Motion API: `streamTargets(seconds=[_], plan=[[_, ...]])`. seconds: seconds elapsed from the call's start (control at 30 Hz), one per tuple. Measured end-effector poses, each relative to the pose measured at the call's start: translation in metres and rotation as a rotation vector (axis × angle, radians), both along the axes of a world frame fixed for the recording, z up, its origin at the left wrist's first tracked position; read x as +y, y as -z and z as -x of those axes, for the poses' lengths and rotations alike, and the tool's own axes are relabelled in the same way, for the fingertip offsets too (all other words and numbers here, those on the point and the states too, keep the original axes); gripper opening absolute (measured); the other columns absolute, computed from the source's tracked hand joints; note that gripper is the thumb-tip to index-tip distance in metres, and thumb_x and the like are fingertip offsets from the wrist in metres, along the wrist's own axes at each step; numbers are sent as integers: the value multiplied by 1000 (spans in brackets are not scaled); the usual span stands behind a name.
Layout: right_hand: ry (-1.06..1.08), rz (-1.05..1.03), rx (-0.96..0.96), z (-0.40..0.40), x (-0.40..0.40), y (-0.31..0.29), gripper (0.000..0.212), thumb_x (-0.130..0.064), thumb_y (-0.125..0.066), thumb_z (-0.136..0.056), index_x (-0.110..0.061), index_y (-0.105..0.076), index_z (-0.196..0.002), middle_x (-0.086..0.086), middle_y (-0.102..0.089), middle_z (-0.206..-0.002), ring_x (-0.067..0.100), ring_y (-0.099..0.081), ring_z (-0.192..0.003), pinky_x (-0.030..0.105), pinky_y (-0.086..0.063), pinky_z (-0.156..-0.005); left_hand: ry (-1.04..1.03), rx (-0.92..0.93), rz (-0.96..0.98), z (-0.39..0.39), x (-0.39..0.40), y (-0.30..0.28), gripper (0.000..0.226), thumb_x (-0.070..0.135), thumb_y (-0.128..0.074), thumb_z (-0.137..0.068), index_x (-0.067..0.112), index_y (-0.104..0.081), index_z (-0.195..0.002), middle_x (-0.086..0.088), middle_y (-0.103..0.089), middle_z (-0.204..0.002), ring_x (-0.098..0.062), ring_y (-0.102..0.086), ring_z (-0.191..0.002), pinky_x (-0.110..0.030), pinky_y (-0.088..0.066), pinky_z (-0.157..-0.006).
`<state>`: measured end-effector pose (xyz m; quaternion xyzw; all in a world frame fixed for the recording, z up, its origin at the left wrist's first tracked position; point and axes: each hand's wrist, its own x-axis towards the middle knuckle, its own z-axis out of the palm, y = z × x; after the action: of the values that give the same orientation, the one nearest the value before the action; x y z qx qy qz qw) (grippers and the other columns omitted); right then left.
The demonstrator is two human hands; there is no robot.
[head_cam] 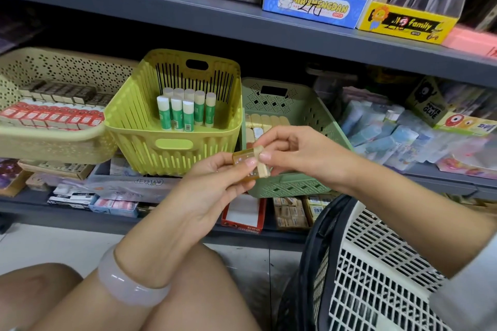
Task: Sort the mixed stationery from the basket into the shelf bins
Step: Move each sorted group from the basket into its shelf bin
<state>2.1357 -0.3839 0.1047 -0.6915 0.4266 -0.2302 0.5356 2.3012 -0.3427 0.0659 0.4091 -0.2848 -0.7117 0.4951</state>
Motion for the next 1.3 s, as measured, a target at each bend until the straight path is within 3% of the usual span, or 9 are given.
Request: streamTargets(seconds=[0.13,0.27,0.37,0.5,0.63,0.77,0.9,1.1,1.3], plan=[[68,50,-29,2,-5,-2,5,-10,-65,-83,-11,-66,-88,7,-70,-79,10,-65,-71,21,-55,-69,-10,-20,47,-1,1,0,33,12,-67,-64,7,-65,-97,-11,-71,-96,-17,-69,-87,-21,-57,-68],[366,139,-14,19,-35,-4,9,-9,-62,-85,-12,-69,-80,-3,-67,-67,7,-62,-63,18,-54,-62,2,-138,110,-3,2,3,20,11,-60,-84,18,-66,-102,-2,-73,-96,-14,-69,-91,-21,-56,-70],[590,237,256,34,-71,7,15,-13,-63,-83,1,-70,-84,-9,-64,-58,10,-57,-59,26,-56,-70,21,-185,136,-5,1,4,20,12,-53,-90,19,-68,-100,2,-73,-97,-12,-68,-92,-21,-56,-71],[604,255,705,37,-101,28,30,-32,-67,-80,-4,-70,-91,11,-67,-85,22,-62,-79,33,-53,-82,18,-200,136,-6,-2,4,21,12,-50,-91,19,-68,-100,2,-73,-98,-12,-68,-94,-23,-55,-75],[526,251,792,24,-113,42,33,-36,-66,-81,-4,-71,-87,8,-65,-81,21,-63,-84,27,-50,-76,26,-193,147,-7,-4,6,21,11,-50,-91,17,-69,-96,0,-73,-97,-13,-68,-94,-23,-55,-76],[533,238,733,19,-118,47,32,-33,-67,-81,-1,-67,-88,10,-66,-82,22,-62,-81,32,-52,-80,43,-206,174,-9,-5,8,23,11,-49,-91,18,-71,-90,-1,-73,-97,-14,-68,-94,-24,-55,-76],[537,160,553,28,-108,37,21,-16,-58,-88,4,-66,-89,19,-71,-87,22,-65,-73,36,-56,-80,28,-236,218,-9,-1,6,23,12,-50,-91,20,-71,-88,-1,-73,-97,-15,-68,-95,-26,-54,-78],[416,217,321,53,-47,-5,10,-10,-51,-91,-9,-60,-87,12,-68,-86,11,-62,-65,22,-54,-65,44,-373,359,12,17,-7,21,10,-47,-93,18,-66,-96,1,-72,-97,-14,-68,-93,-25,-56,-80],[250,150,239,119,48,6,13,-12,-51,-94,-6,-61,-98,6,-70,-85,10,-65,-71,24,-54,-70,286,-566,442,75,45,1,20,13,-48,-94,27,-62,-91,4,-69,-97,-9,-66,-91,-21,-52,-84]])
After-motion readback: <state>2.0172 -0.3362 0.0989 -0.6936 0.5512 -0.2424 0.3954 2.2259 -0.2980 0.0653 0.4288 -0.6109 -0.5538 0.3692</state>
